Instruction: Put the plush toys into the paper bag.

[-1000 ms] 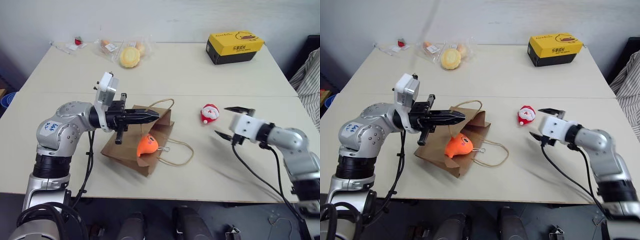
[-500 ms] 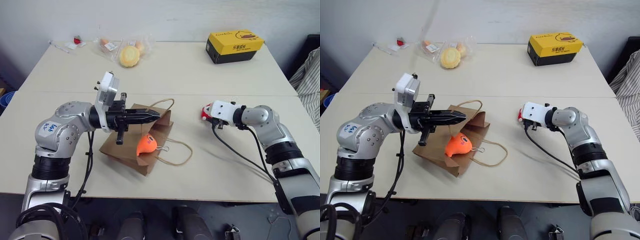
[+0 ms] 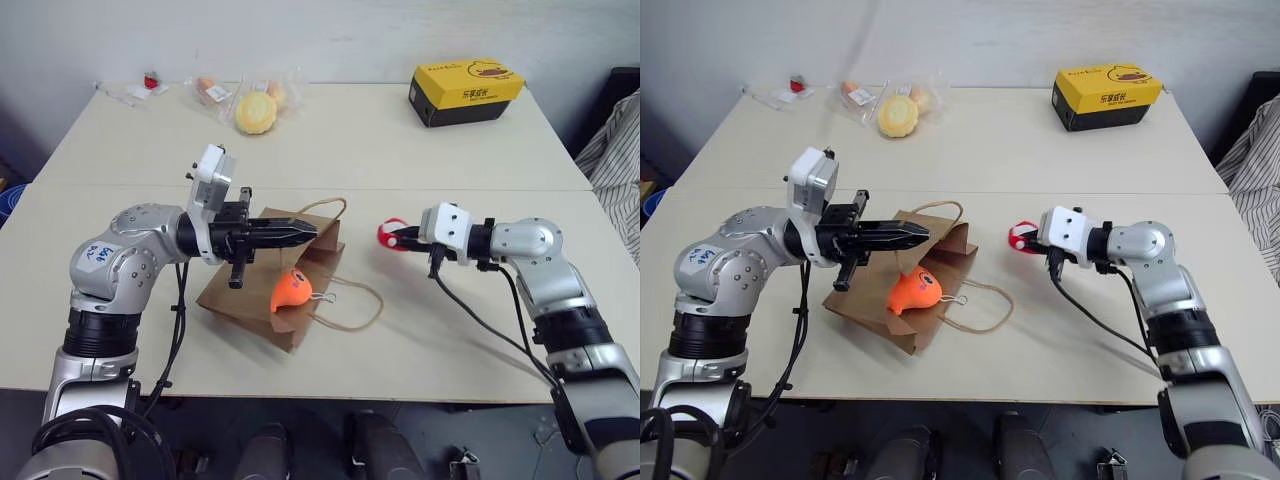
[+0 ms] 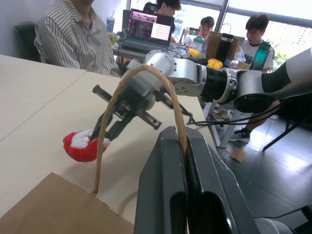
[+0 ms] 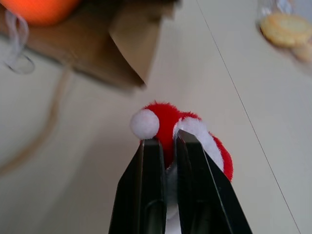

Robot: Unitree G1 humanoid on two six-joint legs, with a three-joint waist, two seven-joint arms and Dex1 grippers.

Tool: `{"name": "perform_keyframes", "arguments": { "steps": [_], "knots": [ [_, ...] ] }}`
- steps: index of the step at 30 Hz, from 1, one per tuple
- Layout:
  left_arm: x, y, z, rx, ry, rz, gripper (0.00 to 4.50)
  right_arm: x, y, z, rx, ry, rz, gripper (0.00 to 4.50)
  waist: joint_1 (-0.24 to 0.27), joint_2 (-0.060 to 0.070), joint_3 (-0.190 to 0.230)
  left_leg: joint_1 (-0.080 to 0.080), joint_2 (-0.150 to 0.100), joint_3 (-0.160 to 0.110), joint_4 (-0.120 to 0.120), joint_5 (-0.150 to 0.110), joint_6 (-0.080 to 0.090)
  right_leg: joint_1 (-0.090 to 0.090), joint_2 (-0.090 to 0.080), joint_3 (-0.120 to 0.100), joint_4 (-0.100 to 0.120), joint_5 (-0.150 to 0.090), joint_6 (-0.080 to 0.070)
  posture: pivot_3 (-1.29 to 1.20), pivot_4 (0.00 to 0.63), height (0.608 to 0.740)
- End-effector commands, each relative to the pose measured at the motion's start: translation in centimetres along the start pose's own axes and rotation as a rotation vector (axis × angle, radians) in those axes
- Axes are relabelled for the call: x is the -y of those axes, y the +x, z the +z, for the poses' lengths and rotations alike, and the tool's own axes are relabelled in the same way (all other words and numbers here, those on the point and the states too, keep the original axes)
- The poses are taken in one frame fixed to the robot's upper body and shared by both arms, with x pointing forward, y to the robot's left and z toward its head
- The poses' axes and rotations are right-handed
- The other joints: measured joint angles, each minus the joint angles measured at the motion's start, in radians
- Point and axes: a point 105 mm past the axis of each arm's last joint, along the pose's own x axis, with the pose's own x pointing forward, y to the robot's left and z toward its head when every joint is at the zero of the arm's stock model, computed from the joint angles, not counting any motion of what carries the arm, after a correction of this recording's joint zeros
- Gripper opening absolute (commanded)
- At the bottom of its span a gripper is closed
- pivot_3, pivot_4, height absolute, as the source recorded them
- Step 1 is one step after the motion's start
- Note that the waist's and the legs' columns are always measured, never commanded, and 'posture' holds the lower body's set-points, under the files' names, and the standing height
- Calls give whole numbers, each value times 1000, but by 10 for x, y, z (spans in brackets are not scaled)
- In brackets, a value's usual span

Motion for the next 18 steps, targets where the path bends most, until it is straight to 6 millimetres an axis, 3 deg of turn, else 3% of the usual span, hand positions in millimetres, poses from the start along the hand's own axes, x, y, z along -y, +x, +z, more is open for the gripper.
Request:
{"name": "perform_keyframes", "arguments": {
  "steps": [1, 6, 9, 18],
  "knots": [
    [3, -4, 11, 23, 37, -2, 0, -20, 6, 39, 120, 2, 59, 10, 2, 0, 0, 0, 0, 0, 0, 0, 0, 0, 0, 0, 0, 0, 0, 0, 150, 740],
    [3, -1, 11, 30, 30, -14, 0, -34, 32, 53, 161, 39, 101, 10, 1, 0, 0, 0, -1, -1, 3, -1, 1, 1, -1, 0, -2, 0, 0, 0, 150, 740],
    [7, 1, 13, 30, 8, -48, 0, -26, 65, 45, 126, 105, 42, 10, -4, 0, 0, 0, -1, -1, 3, -1, 1, 1, -1, 0, -1, 0, 0, 0, 150, 740],
    [15, 7, 7, 20, -22, -115, 0, -7, 117, 33, 122, 158, -145, 10, -2, 0, 0, -1, -1, -1, 4, -1, 1, 0, -1, 0, -1, 0, 0, 0, 150, 740]
  ]
}}
